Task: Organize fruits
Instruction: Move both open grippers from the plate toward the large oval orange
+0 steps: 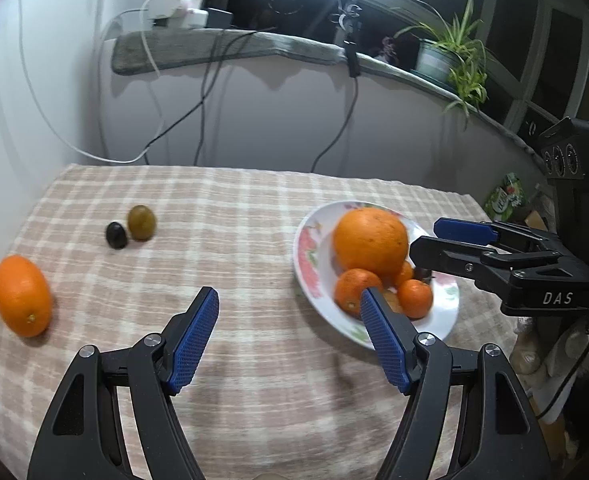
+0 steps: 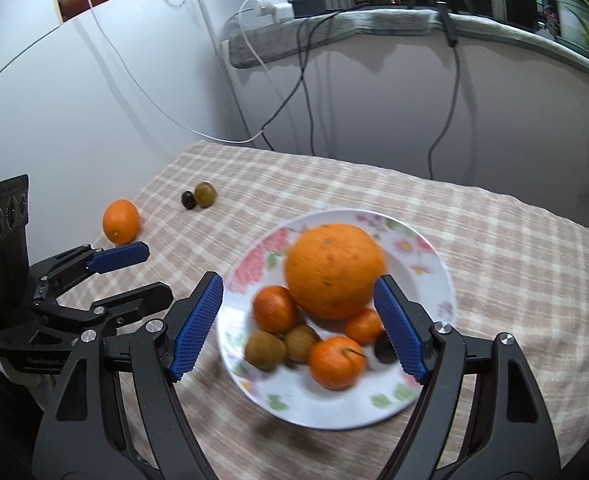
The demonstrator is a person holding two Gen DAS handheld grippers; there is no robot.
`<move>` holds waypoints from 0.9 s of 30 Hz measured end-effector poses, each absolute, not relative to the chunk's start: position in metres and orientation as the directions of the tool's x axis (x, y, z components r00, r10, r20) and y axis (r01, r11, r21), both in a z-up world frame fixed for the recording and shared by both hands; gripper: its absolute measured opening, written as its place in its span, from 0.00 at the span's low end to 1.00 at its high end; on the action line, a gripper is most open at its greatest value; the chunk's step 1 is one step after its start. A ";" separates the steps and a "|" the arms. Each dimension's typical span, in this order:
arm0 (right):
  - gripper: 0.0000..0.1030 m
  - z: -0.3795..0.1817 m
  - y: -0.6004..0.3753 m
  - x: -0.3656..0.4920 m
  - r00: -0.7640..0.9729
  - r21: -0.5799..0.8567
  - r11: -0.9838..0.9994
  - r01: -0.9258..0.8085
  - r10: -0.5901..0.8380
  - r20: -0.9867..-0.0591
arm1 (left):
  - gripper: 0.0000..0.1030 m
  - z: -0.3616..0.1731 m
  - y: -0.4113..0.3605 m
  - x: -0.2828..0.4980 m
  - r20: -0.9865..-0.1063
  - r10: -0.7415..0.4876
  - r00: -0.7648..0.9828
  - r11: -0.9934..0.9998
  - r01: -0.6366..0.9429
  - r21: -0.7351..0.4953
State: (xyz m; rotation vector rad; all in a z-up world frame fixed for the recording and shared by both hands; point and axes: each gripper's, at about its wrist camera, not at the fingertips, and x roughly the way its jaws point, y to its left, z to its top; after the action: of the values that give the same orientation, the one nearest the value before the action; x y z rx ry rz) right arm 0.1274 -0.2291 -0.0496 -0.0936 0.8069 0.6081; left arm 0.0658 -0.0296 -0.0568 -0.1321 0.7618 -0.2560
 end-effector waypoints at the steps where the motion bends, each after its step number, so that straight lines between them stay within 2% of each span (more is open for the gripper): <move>1: 0.78 -0.049 -0.224 0.127 0.528 0.149 0.822 -0.550 0.480 -0.701 | 0.71 -0.057 -0.025 0.066 -0.663 -0.273 0.698 0.961 0.173 -0.214; 27: 0.78 -0.058 -0.096 0.144 0.389 0.191 0.710 -0.678 0.567 -0.726 | 0.71 -0.067 0.100 0.053 -0.658 -0.121 0.743 0.963 -0.072 -0.259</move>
State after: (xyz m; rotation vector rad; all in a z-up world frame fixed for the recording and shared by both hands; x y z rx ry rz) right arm 0.1443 -0.0959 -0.0582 -0.1449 0.8614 0.7951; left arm 0.0531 0.1004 -0.0667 -0.2772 0.7354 -0.0274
